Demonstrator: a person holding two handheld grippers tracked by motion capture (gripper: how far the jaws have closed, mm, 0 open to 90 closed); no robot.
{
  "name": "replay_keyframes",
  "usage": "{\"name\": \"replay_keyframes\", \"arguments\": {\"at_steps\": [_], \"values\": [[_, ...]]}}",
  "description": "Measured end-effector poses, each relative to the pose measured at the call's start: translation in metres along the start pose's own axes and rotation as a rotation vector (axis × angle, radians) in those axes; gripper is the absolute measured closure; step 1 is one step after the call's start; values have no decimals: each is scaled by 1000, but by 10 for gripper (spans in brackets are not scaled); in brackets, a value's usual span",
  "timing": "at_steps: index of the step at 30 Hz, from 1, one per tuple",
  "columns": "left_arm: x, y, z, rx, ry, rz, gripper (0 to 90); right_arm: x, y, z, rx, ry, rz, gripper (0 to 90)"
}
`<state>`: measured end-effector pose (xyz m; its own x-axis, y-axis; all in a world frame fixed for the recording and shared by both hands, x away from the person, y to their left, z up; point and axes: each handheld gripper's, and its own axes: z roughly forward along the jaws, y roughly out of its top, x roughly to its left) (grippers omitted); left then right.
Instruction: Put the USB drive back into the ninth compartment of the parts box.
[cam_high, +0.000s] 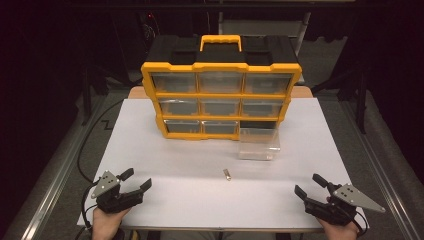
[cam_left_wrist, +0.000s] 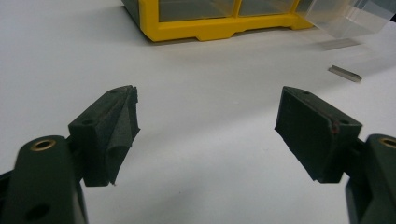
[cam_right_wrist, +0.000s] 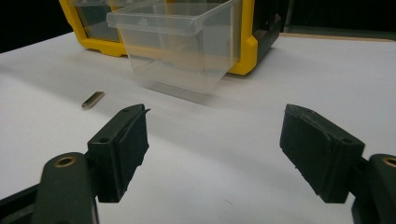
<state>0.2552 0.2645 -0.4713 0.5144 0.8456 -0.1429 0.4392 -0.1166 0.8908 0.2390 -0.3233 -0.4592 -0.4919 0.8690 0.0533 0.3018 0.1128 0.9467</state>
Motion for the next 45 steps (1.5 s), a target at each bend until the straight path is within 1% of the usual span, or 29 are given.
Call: {"name": "replay_keyframes", "arguments": {"at_steps": [14,32,36,45], "values": [[-1,0,1,0,0,3,220,0,0,-1,-4,-6,5,241],[-2,0,2,-2,-6,-1,214,1,0,-1,-12,-4,-2,246],[-2,0,2,-3,-7,1,211,1,0,-1,-13,-11,-5,246],[-2,0,2,-3,-5,-1,211,2,1,0,-19,-1,-2,247]]}}
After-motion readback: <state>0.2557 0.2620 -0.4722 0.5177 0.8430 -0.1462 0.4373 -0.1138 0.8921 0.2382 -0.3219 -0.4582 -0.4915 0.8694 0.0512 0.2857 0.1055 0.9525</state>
